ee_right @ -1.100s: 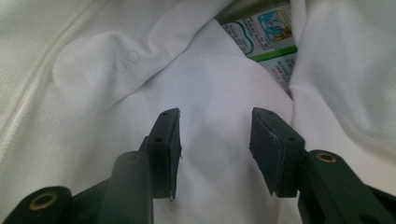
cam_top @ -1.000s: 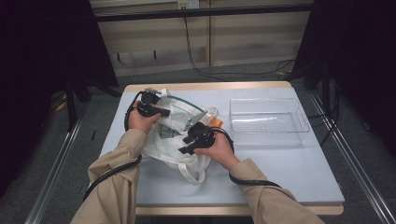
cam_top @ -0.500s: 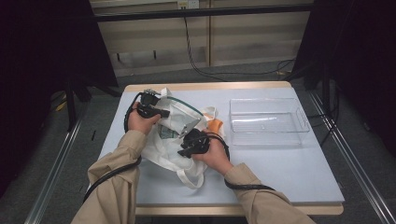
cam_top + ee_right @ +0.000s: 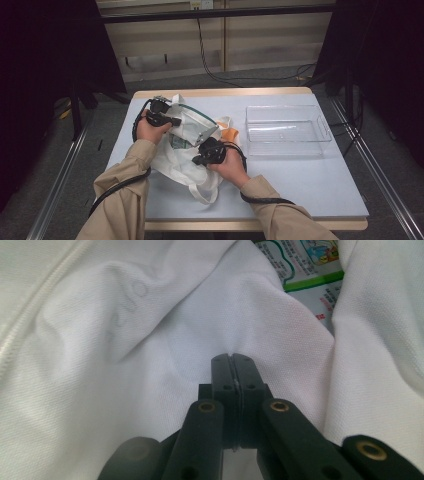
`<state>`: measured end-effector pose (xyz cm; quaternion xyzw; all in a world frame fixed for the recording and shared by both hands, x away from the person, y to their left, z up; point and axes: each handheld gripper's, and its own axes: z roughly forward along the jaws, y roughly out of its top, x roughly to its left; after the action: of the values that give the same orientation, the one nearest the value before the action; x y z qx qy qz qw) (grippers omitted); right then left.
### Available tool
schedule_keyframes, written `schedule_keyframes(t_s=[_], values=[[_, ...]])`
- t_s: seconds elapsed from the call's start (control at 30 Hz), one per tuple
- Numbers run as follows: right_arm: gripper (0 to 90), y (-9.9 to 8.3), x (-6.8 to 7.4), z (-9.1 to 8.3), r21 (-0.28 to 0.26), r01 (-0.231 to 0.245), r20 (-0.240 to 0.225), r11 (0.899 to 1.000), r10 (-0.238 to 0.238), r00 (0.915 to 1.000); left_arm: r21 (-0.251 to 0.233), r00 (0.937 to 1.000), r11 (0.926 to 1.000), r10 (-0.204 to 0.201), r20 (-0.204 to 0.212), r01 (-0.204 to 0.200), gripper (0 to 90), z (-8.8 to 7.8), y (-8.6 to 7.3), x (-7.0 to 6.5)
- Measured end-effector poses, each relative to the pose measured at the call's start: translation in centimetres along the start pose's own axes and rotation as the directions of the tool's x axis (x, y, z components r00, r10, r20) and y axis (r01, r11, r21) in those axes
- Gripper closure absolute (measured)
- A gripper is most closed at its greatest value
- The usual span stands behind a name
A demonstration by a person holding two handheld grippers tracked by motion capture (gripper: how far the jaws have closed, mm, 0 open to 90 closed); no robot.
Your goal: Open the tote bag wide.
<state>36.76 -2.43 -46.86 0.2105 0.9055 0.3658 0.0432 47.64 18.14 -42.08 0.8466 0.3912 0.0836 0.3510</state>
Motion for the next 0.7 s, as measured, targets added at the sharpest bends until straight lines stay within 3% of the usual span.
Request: schedule_keyframes(t_s=[0.23,0.3,0.33,0.7], values=[[90.0,-0.2,0.3,-0.7,-0.026,0.0,-0.016,1.0,-0.001,0.9999,-0.003,1.0,1.0,0.0,-0.002,0.0,90.0,0.4,-0.2,0.2],[90.0,-0.3,0.4,-1.1,-0.04,0.0,-0.016,0.999,-0.001,0.9999,-0.009,0.9998,0.9998,-0.019,-0.006,0.019,90.0,0.5,-0.3,0.2],[90.0,-0.3,0.5,-1.3,-0.04,-0.009,-0.024,0.999,0.008,0.9997,0.01,1.0,0.9999,-0.003,-0.006,0.003,90.0,0.5,-0.3,0.3],[90.0,-1.1,1.4,-2.1,-0.043,-0.003,-0.054,0.999,0.001,0.9985,0.017,0.9999,0.9998,-0.009,-0.005,0.009,90.0,0.7,-0.6,0.5]])
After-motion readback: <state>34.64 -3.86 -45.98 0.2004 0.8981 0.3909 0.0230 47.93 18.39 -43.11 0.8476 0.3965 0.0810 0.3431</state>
